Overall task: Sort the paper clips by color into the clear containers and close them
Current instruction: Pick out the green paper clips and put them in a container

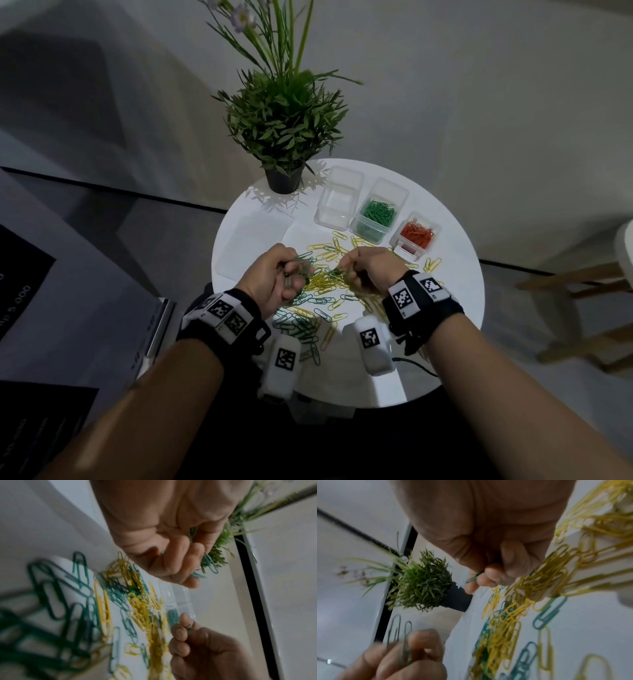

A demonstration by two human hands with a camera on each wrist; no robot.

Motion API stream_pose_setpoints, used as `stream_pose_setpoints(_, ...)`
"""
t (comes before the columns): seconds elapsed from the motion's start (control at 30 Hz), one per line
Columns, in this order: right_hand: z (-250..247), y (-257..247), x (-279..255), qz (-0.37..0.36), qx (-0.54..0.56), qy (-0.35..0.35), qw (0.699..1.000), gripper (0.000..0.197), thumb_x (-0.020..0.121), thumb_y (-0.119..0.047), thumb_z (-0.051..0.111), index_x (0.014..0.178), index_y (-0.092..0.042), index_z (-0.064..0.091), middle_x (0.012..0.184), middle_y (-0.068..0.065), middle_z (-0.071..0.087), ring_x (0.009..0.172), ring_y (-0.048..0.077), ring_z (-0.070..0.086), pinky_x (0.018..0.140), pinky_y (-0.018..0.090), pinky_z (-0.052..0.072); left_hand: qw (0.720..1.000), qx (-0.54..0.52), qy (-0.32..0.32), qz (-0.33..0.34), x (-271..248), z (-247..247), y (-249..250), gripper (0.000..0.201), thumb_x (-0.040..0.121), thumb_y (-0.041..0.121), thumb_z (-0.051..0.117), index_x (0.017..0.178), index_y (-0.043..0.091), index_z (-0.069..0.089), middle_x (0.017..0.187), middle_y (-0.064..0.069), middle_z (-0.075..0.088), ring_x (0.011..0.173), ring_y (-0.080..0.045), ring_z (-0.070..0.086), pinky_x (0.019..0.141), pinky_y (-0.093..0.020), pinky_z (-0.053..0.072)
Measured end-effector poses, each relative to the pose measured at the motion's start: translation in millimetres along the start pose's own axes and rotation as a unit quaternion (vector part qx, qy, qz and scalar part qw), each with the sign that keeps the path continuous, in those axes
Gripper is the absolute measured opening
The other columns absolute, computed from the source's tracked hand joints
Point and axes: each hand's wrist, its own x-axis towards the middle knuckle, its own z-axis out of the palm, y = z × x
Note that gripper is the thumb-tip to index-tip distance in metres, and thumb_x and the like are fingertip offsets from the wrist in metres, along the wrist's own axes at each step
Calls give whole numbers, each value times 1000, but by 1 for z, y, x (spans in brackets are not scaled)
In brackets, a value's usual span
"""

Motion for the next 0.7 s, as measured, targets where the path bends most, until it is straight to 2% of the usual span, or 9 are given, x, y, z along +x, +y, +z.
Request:
stream_pose_setpoints(0.13,1,-11,-4,68,103,-49,991,28,86,-1,29,64,-7,45,52,7,40,34,12,34,37,11,20,992,-119,27,-17,2,-2,2,39,88,17,38,49,17,37,66,-6,59,43,-10,43,34,-15,25)
stream_pose_setpoints(0.23,3,-13,0,101,120,-78,985,28,89,-16,39,62,-12,43,57,4,42,38,12,35,36,12,20,992,-117,37,-17,1,-4,6,48,88,11,37,41,16,43,58,-3,55,42,-7,44,34,-13,30)
stream_pose_setpoints(0.3,10,-14,4,86,64,-67,992,27,91,-16,46,64,-12,48,55,1,44,37,10,35,38,14,22,997,-74,32,-10,0,-5,8,55,89,7,36,36,14,53,55,0,52,41,-5,42,35,-11,29)
stream_pose_setpoints(0.37,20,-18,6,9,-65,-14,998,23,88,-8,52,67,-11,60,54,-2,53,42,9,41,46,18,28,999,-41,28,-10,-2,-9,8,55,88,5,36,38,14,56,55,0,49,42,-6,39,36,-11,27)
stream_pose_setpoints(0.4,26,-20,6,-34,-150,18,988,23,88,-6,53,70,-12,66,57,-6,58,49,7,46,51,21,33,999,-33,23,-15,-2,-12,8,51,87,6,37,40,15,56,56,0,48,43,-7,37,37,-12,26)
stream_pose_setpoints(0.5,42,-29,9,-131,-381,44,914,11,87,-18,59,89,-19,70,88,-4,68,80,14,60,70,24,43,999,-43,10,-21,-5,-18,7,23,81,6,42,67,20,54,59,1,46,47,-9,34,40,-14,23)
stream_pose_setpoints(0.57,48,-35,11,-166,-512,26,842,20,82,-26,67,102,-27,67,106,0,67,97,20,60,75,24,44,999,-50,8,-17,-6,-19,7,24,86,2,34,85,17,53,58,1,46,45,-8,34,38,-13,23)
stream_pose_setpoints(0.63,53,-39,15,-185,-579,4,794,34,79,-30,73,111,-29,65,113,1,64,106,22,58,79,26,44,999,-49,5,-23,-7,-21,7,28,88,2,29,88,12,55,57,1,46,43,-7,34,37,-14,24)
stream_pose_setpoints(0.7,57,-40,19,-197,-609,2,768,35,78,-30,74,112,-29,65,115,3,64,108,23,58,80,27,45,998,-52,3,-34,-9,-22,8,28,87,3,27,84,8,54,57,0,47,42,-8,35,36,-14,25)
